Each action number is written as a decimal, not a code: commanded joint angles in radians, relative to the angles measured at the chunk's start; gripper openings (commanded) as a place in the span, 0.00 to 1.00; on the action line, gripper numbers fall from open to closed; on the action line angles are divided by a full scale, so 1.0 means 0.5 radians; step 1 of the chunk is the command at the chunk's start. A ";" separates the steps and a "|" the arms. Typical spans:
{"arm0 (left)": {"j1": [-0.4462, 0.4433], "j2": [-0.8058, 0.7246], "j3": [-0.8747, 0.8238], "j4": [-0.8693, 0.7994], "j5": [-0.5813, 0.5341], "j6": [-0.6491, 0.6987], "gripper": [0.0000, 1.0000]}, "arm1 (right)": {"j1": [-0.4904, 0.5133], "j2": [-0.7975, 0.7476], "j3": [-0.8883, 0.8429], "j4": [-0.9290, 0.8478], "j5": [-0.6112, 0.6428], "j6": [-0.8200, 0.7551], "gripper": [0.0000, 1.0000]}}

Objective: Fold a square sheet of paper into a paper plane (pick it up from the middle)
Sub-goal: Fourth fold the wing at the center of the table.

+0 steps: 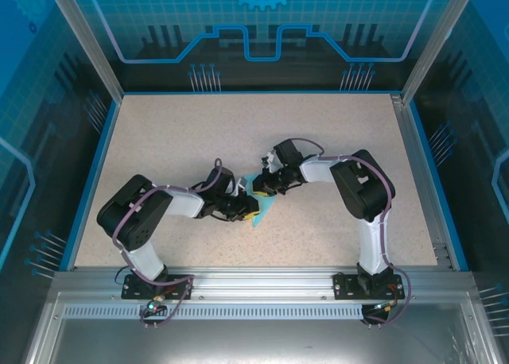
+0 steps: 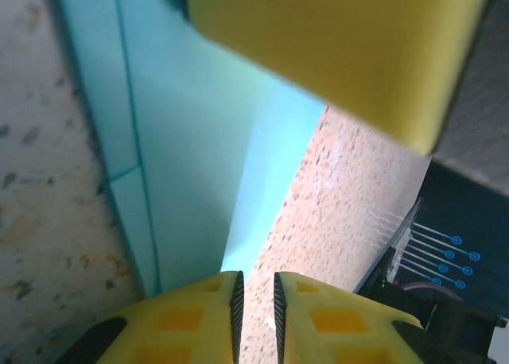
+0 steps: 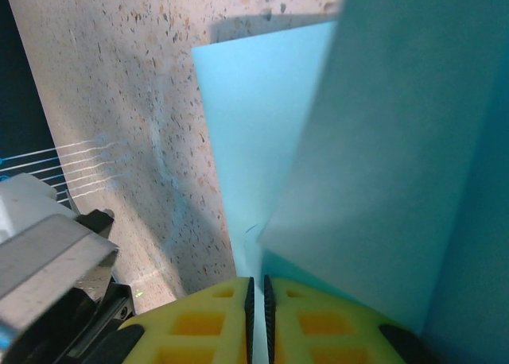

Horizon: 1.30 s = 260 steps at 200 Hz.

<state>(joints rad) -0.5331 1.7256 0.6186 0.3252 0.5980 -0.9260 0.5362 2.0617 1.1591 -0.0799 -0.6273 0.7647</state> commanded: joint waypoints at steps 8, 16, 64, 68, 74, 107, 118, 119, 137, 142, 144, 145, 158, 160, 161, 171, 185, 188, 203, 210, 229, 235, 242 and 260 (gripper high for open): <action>-0.009 0.020 -0.077 0.021 0.154 0.039 0.22 | 0.029 0.156 -0.118 -0.203 0.171 -0.026 0.15; -0.013 0.030 -0.075 0.006 0.173 0.058 0.22 | 0.029 0.159 -0.124 -0.196 0.172 -0.018 0.15; -0.049 0.126 -0.075 -0.074 0.255 0.131 0.21 | 0.033 0.166 -0.133 -0.179 0.178 0.002 0.15; -0.051 0.122 -0.082 -0.097 0.251 0.142 0.21 | 0.032 0.166 -0.133 -0.178 0.182 0.003 0.15; -0.055 0.116 -0.089 -0.129 0.241 0.164 0.21 | 0.031 0.163 -0.138 -0.175 0.181 0.005 0.15; -0.089 0.064 -0.054 -0.355 0.198 0.273 0.18 | 0.032 0.166 -0.140 -0.177 0.190 0.002 0.15; -0.107 0.025 -0.016 -0.487 0.148 0.326 0.18 | 0.032 0.163 -0.141 -0.181 0.193 0.005 0.15; -0.110 0.022 -0.013 -0.498 0.140 0.331 0.18 | 0.031 0.163 -0.142 -0.179 0.193 0.005 0.15; -0.135 -0.026 0.024 -0.626 0.067 0.368 0.17 | 0.030 0.162 -0.148 -0.175 0.199 0.006 0.15; -0.137 -0.031 0.027 -0.632 0.062 0.365 0.17 | 0.032 0.164 -0.149 -0.175 0.199 0.010 0.15; -0.137 -0.034 0.031 -0.637 0.062 0.366 0.16 | 0.031 0.165 -0.148 -0.172 0.201 0.011 0.15; -0.138 -0.034 0.032 -0.639 0.060 0.367 0.16 | 0.032 0.165 -0.149 -0.172 0.202 0.009 0.15; -0.148 -0.051 0.056 -0.719 0.030 0.389 0.15 | 0.031 0.166 -0.149 -0.171 0.197 0.010 0.15; -0.150 -0.054 0.056 -0.731 0.023 0.394 0.15 | 0.034 0.166 -0.148 -0.172 0.200 0.011 0.15; -0.152 -0.056 0.057 -0.734 0.021 0.396 0.14 | 0.032 0.166 -0.147 -0.175 0.201 0.011 0.15; -0.158 -0.072 0.061 -0.778 -0.014 0.404 0.14 | 0.031 0.166 -0.148 -0.175 0.204 0.012 0.15; -0.159 -0.086 0.054 -0.790 -0.024 0.401 0.15 | 0.032 0.169 -0.146 -0.172 0.195 0.014 0.15; -0.158 -0.086 0.055 -0.800 -0.021 0.401 0.15 | 0.035 0.169 -0.146 -0.173 0.198 0.013 0.15; -0.168 -0.093 0.067 -0.859 -0.030 0.413 0.14 | 0.035 0.163 -0.140 -0.184 0.202 0.011 0.15; -0.175 -0.097 0.067 -0.865 -0.029 0.425 0.15 | 0.034 0.163 -0.140 -0.187 0.205 0.008 0.15; -0.194 -0.093 0.084 -0.905 -0.019 0.445 0.15 | 0.035 0.166 -0.140 -0.190 0.199 0.007 0.15; -0.204 -0.094 0.092 -0.918 -0.015 0.455 0.15 | 0.037 0.164 -0.140 -0.190 0.202 0.007 0.15; -0.210 -0.108 0.096 -0.918 -0.009 0.452 0.15 | 0.038 0.163 -0.143 -0.189 0.202 0.008 0.15; -0.216 -0.274 0.027 -0.794 -0.005 0.372 0.15 | 0.038 0.160 -0.147 -0.182 0.205 0.016 0.15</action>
<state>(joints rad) -0.6197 1.6703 0.6662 -0.0105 0.5919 -0.7261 0.5362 2.0590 1.1442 -0.0517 -0.6327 0.7658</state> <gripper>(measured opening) 0.152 0.150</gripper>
